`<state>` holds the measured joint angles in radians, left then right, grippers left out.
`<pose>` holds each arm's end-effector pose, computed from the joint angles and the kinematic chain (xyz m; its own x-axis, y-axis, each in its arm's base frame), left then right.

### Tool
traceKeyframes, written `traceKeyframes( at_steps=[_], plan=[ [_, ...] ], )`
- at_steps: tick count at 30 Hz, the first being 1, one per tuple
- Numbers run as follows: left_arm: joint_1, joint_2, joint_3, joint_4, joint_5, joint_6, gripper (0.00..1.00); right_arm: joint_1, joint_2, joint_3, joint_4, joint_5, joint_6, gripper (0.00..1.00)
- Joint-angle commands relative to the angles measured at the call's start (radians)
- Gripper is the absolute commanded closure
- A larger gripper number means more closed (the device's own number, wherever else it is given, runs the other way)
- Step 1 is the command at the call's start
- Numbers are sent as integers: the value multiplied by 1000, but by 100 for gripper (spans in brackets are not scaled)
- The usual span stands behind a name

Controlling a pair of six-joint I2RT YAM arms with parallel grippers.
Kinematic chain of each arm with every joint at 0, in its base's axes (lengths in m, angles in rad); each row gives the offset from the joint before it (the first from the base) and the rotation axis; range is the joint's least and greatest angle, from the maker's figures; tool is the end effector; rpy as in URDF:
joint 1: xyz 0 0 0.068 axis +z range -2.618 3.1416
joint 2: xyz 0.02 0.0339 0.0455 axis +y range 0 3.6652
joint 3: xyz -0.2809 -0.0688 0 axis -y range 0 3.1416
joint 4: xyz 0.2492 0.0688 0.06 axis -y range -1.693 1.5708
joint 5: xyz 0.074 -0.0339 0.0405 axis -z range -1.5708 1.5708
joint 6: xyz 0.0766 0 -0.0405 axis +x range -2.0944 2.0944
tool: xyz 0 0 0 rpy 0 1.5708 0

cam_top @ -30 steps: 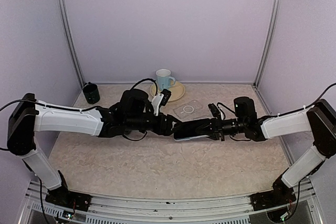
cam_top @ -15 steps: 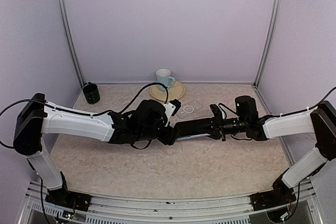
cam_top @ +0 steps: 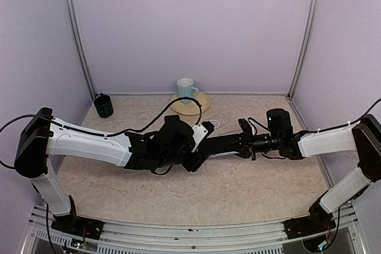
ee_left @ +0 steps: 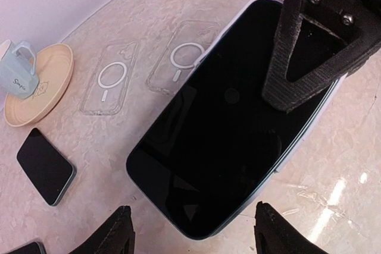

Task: Put the phone into the phone case
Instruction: Press the phone with the phone case.

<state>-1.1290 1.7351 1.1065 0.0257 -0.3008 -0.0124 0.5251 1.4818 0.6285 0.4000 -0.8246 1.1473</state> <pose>0.2018 -0.3736 0.2092 -0.2518 0.5048 -0.8257 0.7560 0.6353 0.1578 0.2464 0.2078 0.1898 -0.9867 0.1436 -0.0763 -0.0291 0.3055 0.9517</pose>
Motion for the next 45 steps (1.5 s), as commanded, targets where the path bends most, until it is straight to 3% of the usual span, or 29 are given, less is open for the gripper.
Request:
traceKeyframes(
  at_steps=[1,15,22,29,36,45],
  plan=[
    [-16,31,47,-12,-37,71,33,-10,-27,17,55,-18,3,100],
    [-34,99,110,-23,-98,114,41,-10,-18,17,68,-34,5,100],
    [-34,123,129,-23,-128,123,54,-9,-28,20,70,-46,0,100],
    [-27,110,120,-23,-130,116,75,-9,-21,22,62,-54,-14,100],
    [13,22,37,8,-48,61,68,-27,-17,11,95,-61,-7,100],
    [80,-31,-18,-2,-77,-36,65,-33,-25,17,123,-87,-15,100]
  ],
)
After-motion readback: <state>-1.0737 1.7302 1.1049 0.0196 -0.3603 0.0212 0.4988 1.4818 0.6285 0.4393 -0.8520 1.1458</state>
